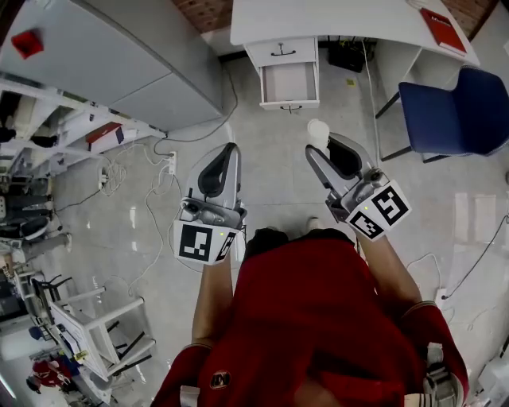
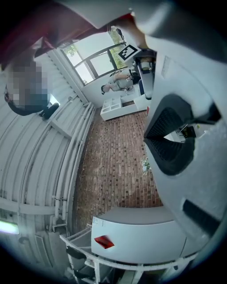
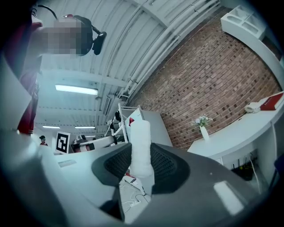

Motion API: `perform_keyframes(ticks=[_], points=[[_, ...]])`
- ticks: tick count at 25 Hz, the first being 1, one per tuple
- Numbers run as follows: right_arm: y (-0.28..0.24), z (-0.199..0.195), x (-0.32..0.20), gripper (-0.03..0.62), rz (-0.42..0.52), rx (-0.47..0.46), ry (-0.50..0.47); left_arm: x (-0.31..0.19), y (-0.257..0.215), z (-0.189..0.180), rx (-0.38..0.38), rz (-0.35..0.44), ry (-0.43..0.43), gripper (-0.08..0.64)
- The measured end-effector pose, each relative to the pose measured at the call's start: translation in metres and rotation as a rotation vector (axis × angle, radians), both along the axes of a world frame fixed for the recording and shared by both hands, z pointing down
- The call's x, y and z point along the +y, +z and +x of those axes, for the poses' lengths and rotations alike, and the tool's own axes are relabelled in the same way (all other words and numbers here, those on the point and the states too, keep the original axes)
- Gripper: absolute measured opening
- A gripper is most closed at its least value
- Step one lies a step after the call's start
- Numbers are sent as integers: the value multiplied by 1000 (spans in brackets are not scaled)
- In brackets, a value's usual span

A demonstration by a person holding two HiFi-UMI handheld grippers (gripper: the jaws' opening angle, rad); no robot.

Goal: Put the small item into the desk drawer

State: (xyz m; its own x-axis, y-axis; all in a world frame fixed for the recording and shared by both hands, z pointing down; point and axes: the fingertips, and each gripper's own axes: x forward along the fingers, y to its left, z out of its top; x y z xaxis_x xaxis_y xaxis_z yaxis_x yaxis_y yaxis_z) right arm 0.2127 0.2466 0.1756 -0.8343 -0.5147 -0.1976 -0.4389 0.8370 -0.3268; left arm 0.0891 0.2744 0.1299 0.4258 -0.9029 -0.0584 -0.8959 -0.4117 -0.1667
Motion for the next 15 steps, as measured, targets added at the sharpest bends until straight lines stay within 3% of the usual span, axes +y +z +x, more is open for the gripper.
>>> perform_keyframes(ticks=[6,15], points=[[19,12,-18,140,-47,-1,12,-15,12,-1,7,-25,-33,6],[37,-21,-66,140,-75,58,39,-70,29,-44,36,-18,-33,6]])
